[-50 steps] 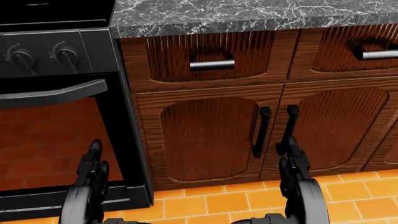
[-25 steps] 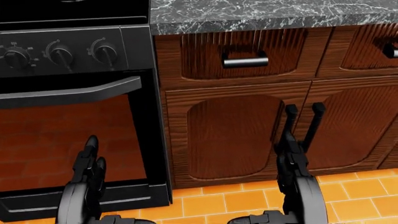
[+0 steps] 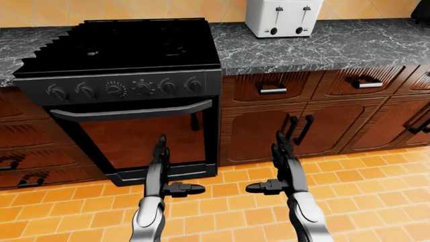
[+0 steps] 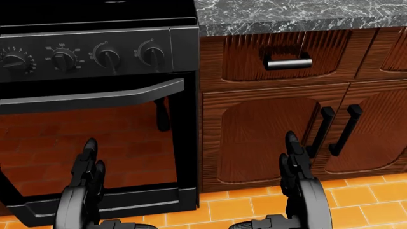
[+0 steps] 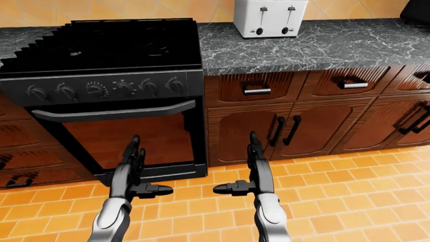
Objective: Navigate to the microwave.
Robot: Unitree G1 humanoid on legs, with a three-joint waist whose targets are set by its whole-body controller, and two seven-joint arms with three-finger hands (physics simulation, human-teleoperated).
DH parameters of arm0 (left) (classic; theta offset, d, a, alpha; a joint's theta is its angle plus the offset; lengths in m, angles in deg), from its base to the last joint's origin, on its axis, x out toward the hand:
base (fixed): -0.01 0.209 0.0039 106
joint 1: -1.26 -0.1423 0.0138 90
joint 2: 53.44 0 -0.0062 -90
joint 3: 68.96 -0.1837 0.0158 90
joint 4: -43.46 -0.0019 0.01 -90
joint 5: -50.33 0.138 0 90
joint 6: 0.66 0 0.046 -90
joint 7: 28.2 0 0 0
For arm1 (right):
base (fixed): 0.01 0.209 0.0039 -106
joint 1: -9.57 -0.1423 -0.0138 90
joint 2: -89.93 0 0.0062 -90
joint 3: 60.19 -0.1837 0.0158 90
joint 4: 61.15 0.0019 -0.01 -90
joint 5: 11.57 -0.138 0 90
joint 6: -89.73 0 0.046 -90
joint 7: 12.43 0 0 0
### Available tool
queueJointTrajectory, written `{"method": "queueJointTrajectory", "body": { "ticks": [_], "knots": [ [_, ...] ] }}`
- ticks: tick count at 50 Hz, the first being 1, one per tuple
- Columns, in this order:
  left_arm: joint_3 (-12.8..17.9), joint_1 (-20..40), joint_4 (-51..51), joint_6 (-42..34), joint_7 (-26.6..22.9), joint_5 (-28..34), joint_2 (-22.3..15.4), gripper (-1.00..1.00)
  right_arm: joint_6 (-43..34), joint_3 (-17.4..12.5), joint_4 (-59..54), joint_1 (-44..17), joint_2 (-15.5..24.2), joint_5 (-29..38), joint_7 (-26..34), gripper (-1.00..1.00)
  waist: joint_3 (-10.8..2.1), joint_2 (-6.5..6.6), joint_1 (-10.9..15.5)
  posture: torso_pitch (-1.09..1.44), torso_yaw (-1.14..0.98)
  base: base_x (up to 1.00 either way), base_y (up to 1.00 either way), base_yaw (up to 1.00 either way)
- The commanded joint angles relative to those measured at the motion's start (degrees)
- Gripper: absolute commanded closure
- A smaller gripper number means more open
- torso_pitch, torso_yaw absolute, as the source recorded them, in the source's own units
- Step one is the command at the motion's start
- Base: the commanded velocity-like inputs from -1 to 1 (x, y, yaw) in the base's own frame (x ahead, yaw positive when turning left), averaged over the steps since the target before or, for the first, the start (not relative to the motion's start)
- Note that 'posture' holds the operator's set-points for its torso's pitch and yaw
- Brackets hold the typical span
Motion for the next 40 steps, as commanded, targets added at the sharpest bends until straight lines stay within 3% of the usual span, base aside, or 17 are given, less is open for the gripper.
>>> {"method": "queueJointTrajectory", "body": {
  "ticks": [1, 2, 3, 4, 6, 10, 13, 15, 16, 18, 26, 28, 30, 31, 32, 35, 40],
  "knots": [
    [-0.06, 1.02, 2.29, 1.69, -0.03, -0.10, 0.03, -1.00, 1.07, -0.15, 2.34, -0.70, 0.24, -0.08, 0.01, -1.00, -0.87, -0.70, -0.15, 0.00, 0.00, 0.00, 0.34, 0.00],
    [-0.06, 1.02, 2.29, 1.69, -0.03, -0.10, 0.03, -1.00, 1.62, -0.25, 1.55, -0.91, 0.26, -0.11, 0.05, -1.00, -1.59, -2.45, -0.31, 0.00, 0.00, 0.00, 0.34, 0.00],
    [-0.06, 1.02, 2.29, 1.69, -0.03, -0.10, 0.03, -1.00, 1.49, -0.27, 1.68, -0.92, 0.28, -0.15, 0.07, -1.00, -0.77, 0.57, -1.09, 0.00, 0.00, 0.00, 0.34, 0.00],
    [-0.06, 1.02, 2.29, 1.69, -0.03, -0.10, 0.03, -1.00, 1.32, -0.27, 1.87, -0.86, 0.27, -0.17, 0.04, -1.00, -1.11, -0.60, -0.63, 0.00, 0.00, 0.00, 0.33, 0.00],
    [-0.06, 1.02, 2.29, 1.69, -0.03, -0.10, 0.03, -1.00, 1.69, -0.29, 1.37, -0.98, 0.27, -0.16, 0.07, -1.00, -1.67, -0.55, -0.83, 0.00, 0.00, 0.00, 0.34, 0.00],
    [-0.06, 1.02, 2.29, 1.69, -0.03, -0.10, 0.03, -1.00, 1.26, -0.30, 1.96, -0.88, 0.30, -0.18, 0.08, -1.00, -0.89, 1.81, -0.69, 0.00, 0.00, 0.00, 0.33, 0.00],
    [-0.06, 1.02, 2.29, 1.69, -0.03, -0.10, 0.03, -1.00, 1.41, -0.29, 1.84, -0.81, 0.29, -0.20, 0.12, -1.00, -0.81, 5.15, -0.82, 0.00, 0.00, 0.00, 0.34, 0.00],
    [-0.06, 1.02, 2.29, 1.69, -0.03, -0.10, 0.03, -1.00, 1.30, -0.35, 1.87, -0.88, 0.30, -0.28, 0.15, -1.00, -2.19, 10.17, -0.32, 0.00, 0.00, 0.00, 0.34, 0.00],
    [-0.06, 1.02, 2.29, 1.69, -0.03, -0.10, 0.03, -1.00, 1.34, -0.36, 1.82, -0.93, 0.32, -0.24, 0.12, -1.00, -1.25, 6.32, 0.00, 0.00, 0.00, 0.00, 0.33, 0.00],
    [-0.06, 1.02, 2.29, 1.69, -0.03, -0.10, 0.03, -1.00, 1.41, -0.40, 1.73, -0.95, 0.32, -0.30, 0.14, -1.00, -1.17, 6.75, 0.28, 0.00, 0.00, 0.00, 0.32, 0.00],
    [-0.06, 1.02, 2.29, 1.69, -0.03, -0.10, 0.03, -1.00, 1.14, -0.51, 1.91, -0.96, 0.32, -0.54, 0.19, -1.00, -0.71, 2.08, -0.05, 0.00, 0.00, 0.00, 0.33, 0.00],
    [-0.06, 1.02, 2.29, 1.69, -0.03, -0.10, 0.03, -1.00, 1.21, -0.55, 1.84, -1.00, 0.36, -0.57, 0.22, -1.00, -0.67, 0.58, -0.13, 0.00, 0.00, 0.00, 0.32, 0.00],
    [-0.06, 1.02, 2.29, 1.69, -0.03, -0.10, 0.03, -1.00, 1.26, -0.54, 1.86, -0.97, 0.36, -0.56, 0.22, -1.00, -1.57, -2.32, -0.37, 0.00, 0.00, 0.00, 0.33, 0.00],
    [-0.06, 1.02, 2.29, 1.69, -0.03, -0.10, 0.03, -1.00, 1.07, -0.50, 2.17, -0.88, 0.35, -0.56, 0.20, -1.00, -0.89, 0.52, -1.10, 0.00, 0.00, 0.00, 0.33, 0.00],
    [-0.06, 1.02, 2.29, 1.69, -0.03, -0.10, 0.03, -1.00, 1.14, -0.50, 2.14, -0.84, 0.34, -0.55, 0.21, -1.00, -1.15, -0.54, -0.64, 0.00, 0.00, 0.00, 0.34, 0.00],
    [-0.06, 1.02, 2.29, 1.69, -0.03, -0.10, 0.03, -1.00, 1.16, -0.47, 2.12, -0.87, 0.35, -0.49, 0.20, -1.00, -1.76, -0.28, -0.69, 0.00, 0.00, 0.00, 0.33, 0.00],
    [-0.06, 1.02, 2.29, 1.69, -0.03, -0.10, 0.03, -1.00, 1.04, -0.34, 2.39, -0.77, 0.28, -0.43, 0.20, -1.00, -0.65, 3.64, -0.79, 0.00, 0.00, 0.00, 0.33, 0.00]
  ]
}}
